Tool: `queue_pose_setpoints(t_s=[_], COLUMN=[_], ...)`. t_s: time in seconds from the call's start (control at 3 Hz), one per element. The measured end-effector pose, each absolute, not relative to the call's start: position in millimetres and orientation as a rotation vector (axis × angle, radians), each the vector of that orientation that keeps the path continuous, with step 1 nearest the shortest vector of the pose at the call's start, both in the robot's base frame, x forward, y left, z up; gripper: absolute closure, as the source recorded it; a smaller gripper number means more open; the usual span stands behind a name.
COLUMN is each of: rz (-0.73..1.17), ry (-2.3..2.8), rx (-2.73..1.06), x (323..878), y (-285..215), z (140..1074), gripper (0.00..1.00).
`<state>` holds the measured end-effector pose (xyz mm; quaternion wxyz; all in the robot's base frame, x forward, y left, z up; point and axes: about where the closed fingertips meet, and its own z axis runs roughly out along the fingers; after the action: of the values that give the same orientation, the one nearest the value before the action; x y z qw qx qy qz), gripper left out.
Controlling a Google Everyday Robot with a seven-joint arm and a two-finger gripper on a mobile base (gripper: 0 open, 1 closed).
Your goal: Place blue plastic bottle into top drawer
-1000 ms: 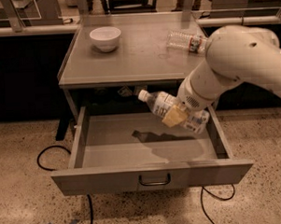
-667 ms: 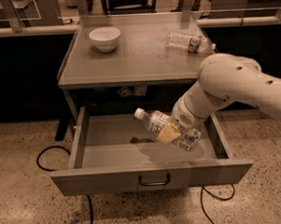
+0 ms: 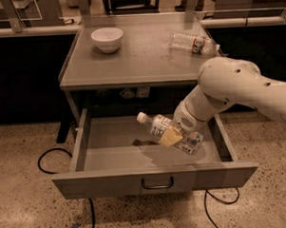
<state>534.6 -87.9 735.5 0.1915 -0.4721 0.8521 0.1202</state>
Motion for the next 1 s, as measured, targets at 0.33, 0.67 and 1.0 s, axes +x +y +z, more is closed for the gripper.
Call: queue_pose_setpoints(t_s=[0.33, 0.67, 1.0], rz=[0.361, 0.269, 0.268], ry=[2.434, 2.463, 2.461], rx=[-1.270, -1.187, -1.186], x=[562.5, 579.7, 580.2], y=[-98.9, -105.8, -105.5], z=[707.8, 657.3, 656.9], gripper=[1.00, 1.00, 1.00])
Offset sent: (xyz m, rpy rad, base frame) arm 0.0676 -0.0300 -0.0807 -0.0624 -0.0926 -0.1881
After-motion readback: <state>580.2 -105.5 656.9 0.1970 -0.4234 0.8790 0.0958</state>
